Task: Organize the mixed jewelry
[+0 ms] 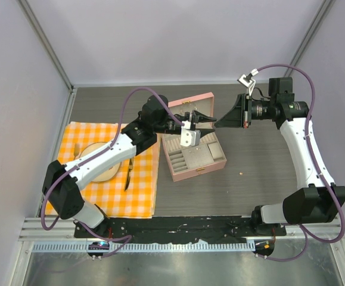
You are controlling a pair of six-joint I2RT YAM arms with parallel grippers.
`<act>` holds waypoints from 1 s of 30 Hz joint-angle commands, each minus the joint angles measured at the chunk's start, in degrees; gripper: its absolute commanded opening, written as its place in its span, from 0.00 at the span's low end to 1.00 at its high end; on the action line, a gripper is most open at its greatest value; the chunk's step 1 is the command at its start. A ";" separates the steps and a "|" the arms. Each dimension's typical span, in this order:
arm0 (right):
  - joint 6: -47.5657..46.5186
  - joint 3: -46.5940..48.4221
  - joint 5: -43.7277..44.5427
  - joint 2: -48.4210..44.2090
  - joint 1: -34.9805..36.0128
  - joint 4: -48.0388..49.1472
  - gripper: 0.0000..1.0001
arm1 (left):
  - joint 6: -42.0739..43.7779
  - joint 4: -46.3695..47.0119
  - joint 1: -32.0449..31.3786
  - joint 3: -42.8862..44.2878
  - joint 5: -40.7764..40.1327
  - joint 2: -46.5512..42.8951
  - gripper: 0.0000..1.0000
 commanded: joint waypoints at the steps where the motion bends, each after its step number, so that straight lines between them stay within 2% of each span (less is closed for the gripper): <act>1: 0.30 -0.30 -0.28 -2.14 0.17 1.54 0.01 | -0.37 0.95 -0.30 2.92 1.67 0.25 0.39; 9: -0.05 -0.56 0.07 -2.15 0.17 1.54 0.01 | -0.90 1.22 -0.65 3.36 1.67 0.17 0.39; 30: -0.14 -1.00 0.34 -2.85 0.17 1.62 0.01 | 1.04 -0.28 -0.74 3.01 1.32 -0.01 0.27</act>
